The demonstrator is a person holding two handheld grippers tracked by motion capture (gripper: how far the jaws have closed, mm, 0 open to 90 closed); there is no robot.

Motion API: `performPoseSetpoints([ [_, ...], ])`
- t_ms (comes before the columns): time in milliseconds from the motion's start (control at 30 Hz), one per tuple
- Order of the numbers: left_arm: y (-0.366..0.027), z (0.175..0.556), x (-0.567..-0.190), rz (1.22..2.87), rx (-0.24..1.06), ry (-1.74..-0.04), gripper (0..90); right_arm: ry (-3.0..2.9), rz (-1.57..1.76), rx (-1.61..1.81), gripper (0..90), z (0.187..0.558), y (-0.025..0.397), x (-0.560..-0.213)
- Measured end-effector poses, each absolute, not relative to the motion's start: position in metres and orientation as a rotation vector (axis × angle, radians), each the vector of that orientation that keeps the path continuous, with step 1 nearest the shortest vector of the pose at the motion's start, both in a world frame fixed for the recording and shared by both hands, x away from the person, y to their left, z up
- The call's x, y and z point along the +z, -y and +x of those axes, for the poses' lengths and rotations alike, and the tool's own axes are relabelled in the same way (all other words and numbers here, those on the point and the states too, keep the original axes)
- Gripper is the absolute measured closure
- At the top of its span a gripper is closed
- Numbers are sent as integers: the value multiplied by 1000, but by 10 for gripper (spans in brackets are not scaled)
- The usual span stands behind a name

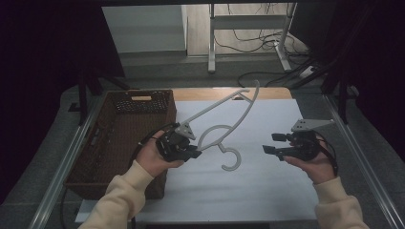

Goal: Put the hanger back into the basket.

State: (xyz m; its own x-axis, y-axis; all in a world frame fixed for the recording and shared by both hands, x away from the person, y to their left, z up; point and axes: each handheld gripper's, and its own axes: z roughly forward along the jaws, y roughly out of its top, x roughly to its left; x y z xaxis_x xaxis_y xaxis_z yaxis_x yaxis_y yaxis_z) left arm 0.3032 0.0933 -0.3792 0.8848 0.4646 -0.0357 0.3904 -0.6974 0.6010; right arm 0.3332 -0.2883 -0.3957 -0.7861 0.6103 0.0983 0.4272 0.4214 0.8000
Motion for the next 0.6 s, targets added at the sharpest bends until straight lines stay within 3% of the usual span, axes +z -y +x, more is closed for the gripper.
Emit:
performPoseSetpoints([
  [600,-134,293,-358,2311,221,-668,796,-2489,1046,1191,293,340,296,-450],
])
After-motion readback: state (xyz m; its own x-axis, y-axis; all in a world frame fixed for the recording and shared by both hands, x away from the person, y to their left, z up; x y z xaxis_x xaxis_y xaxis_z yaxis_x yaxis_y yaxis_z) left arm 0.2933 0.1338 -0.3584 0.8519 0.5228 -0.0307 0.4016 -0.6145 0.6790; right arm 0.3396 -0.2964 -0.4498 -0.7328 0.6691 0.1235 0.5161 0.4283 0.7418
